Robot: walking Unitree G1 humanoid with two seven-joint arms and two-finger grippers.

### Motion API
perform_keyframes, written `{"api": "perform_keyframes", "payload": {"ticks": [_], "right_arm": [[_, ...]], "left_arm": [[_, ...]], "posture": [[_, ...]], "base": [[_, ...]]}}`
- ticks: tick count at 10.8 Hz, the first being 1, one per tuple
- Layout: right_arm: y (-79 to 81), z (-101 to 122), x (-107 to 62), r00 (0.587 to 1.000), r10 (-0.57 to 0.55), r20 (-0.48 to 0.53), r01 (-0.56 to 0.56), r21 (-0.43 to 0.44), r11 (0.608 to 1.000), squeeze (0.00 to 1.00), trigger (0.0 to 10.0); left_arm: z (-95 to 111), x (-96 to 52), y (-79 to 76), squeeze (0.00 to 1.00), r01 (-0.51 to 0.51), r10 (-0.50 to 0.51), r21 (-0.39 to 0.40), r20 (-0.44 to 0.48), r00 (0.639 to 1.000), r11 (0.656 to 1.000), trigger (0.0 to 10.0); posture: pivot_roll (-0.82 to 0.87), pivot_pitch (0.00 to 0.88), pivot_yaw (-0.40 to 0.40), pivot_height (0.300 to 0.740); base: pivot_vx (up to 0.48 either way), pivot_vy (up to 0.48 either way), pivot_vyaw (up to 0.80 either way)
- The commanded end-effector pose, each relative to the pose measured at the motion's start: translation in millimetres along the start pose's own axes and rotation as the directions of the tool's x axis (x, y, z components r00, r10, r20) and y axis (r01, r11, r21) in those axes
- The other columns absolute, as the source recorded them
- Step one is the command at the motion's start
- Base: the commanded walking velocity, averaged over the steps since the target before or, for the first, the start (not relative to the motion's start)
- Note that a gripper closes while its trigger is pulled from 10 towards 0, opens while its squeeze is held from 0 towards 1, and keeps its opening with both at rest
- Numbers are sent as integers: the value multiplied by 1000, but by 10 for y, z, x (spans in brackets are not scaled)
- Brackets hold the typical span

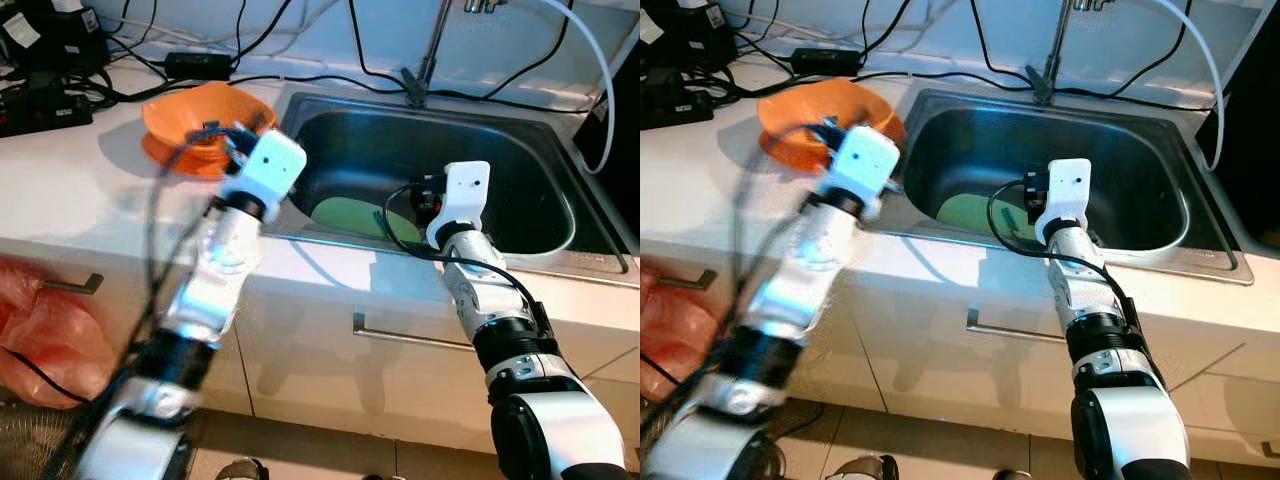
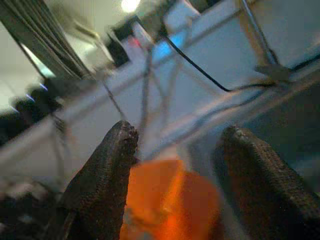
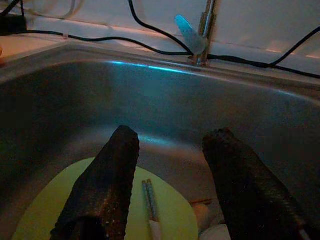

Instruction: Kitchen organization

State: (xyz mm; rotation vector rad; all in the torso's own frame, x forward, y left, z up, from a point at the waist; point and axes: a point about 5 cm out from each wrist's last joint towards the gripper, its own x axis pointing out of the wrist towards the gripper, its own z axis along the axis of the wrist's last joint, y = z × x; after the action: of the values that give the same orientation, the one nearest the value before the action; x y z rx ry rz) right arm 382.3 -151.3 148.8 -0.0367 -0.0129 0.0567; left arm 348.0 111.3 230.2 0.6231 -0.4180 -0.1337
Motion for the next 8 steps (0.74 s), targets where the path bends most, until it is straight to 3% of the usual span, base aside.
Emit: {"api": "perform_keyframes", "payload": {"ticks": [1, 3, 4, 8], "right_arm": [[-9, 31, 20, 1000, -5, 6, 5, 23, 1000, 0, 10000], [30, 23, 25, 1000, 6, 2, -6, 28, 1000, 0, 10000], [42, 20, 28, 1000, 8, 1, -8, 33, 999, 0, 10000], [55, 30, 35, 1000, 7, 6, -7, 33, 999, 0, 10000]], "left_arm": [[11, -37, 26, 0, -12, 12, 58, 3, 1000, 998, 10000], [-196, -143, 145, 0, 17, 2, 209, -89, 996, 978, 10000], [-419, -234, 216, 0, 81, -9, 336, -212, 977, 938, 10000], [-547, -234, 258, 0, 114, -3, 391, -274, 962, 913, 10000]], "posture": [[74, 46, -62, 740], [91, 48, -63, 740], [94, 47, -62, 740], [90, 32, -58, 740]], "base": [[0, 0, 0], [0, 0, 0], [0, 0, 0], [0, 0, 0]]}}
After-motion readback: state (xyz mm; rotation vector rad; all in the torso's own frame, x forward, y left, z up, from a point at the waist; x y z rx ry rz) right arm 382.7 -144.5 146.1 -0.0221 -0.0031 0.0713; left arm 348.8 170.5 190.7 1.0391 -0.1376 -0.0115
